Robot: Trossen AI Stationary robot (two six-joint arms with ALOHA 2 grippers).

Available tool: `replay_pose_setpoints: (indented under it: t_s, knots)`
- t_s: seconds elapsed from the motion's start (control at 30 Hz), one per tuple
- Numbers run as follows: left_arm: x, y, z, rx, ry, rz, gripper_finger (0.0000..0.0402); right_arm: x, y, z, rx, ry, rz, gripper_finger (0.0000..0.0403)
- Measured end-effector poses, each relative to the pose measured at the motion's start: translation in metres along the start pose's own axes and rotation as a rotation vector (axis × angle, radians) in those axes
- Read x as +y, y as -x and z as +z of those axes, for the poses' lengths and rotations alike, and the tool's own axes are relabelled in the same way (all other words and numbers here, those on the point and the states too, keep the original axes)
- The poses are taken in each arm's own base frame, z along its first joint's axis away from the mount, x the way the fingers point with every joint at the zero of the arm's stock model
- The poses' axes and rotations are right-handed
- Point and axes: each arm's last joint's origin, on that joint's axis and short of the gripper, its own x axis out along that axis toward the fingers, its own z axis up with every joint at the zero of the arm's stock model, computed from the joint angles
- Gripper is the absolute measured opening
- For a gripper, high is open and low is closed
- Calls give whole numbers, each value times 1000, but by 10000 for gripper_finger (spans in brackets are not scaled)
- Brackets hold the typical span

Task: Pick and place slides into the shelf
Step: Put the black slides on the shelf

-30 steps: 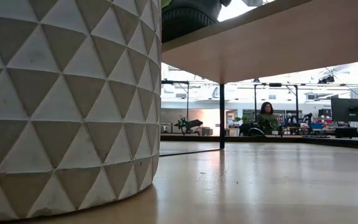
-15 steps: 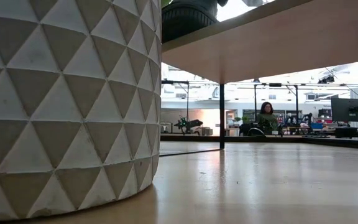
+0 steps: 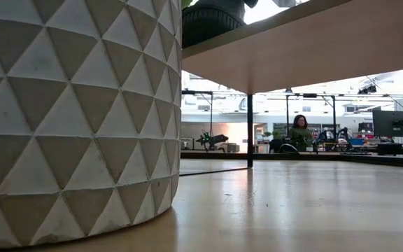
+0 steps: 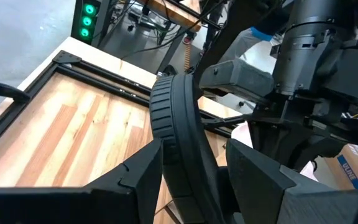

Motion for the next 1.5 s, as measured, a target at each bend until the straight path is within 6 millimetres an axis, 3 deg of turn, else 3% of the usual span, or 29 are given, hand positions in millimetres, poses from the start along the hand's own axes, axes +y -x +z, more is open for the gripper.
replay_pose_setpoints:
  t_s: [1.13,1.5]
  knots:
    - [5,-7,-3,20,19,-22,164,-1,0,2,-22,33,-2,0]
    - [5,-7,-2,16,19,-6,69,-1,0,2,-21,32,-3,0]
